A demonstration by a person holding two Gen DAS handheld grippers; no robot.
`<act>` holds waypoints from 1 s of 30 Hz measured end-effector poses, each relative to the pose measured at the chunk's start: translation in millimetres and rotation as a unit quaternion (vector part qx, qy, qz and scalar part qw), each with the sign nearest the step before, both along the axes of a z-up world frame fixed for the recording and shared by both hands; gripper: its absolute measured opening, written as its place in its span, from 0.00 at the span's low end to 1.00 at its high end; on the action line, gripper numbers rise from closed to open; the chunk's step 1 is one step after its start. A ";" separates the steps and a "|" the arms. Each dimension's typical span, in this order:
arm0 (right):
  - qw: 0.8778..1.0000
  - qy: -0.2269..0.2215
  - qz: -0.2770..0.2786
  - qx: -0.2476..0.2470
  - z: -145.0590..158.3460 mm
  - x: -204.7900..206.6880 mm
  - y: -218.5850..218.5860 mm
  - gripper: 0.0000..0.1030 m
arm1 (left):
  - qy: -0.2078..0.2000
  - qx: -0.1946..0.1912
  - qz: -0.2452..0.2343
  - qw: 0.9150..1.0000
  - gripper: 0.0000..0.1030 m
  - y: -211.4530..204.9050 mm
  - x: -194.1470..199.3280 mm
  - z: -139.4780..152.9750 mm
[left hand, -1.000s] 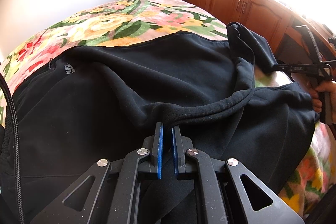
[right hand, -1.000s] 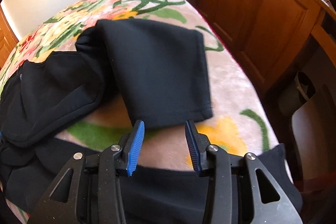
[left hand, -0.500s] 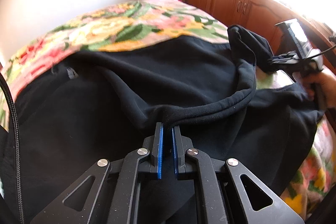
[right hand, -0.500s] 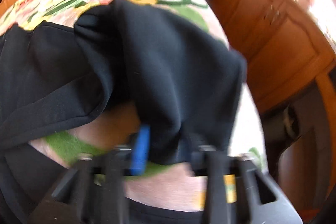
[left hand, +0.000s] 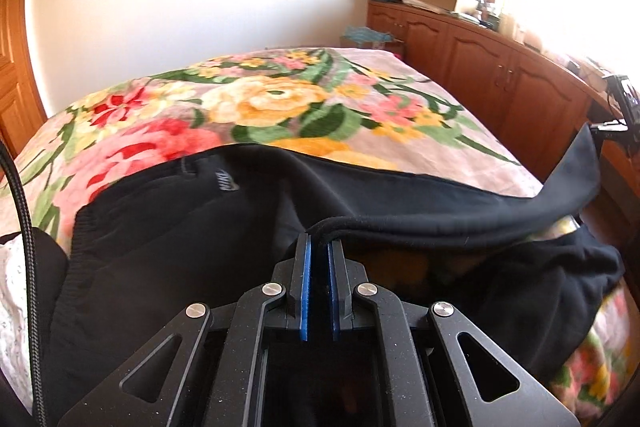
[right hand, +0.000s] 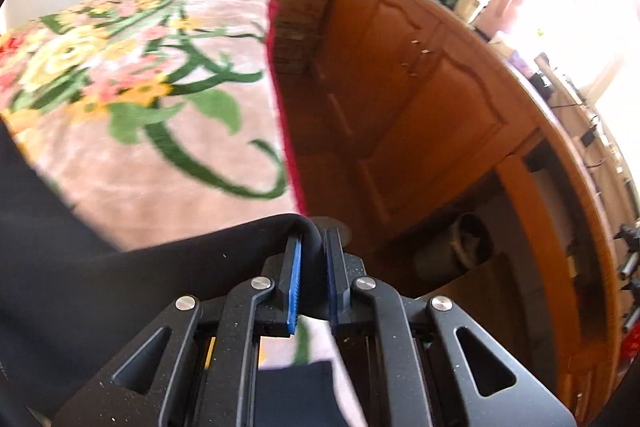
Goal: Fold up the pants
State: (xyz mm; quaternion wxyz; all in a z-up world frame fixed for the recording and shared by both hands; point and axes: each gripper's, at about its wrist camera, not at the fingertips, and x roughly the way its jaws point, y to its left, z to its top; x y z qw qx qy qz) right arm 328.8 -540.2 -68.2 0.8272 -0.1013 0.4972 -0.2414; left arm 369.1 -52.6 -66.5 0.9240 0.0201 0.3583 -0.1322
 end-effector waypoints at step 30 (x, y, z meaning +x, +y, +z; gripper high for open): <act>0.999 0.009 -0.031 -0.008 -59.6 83.7 -41.3 0.18 | 0.052 0.045 -0.098 0.993 0.07 -69.4 -52.5 -59.3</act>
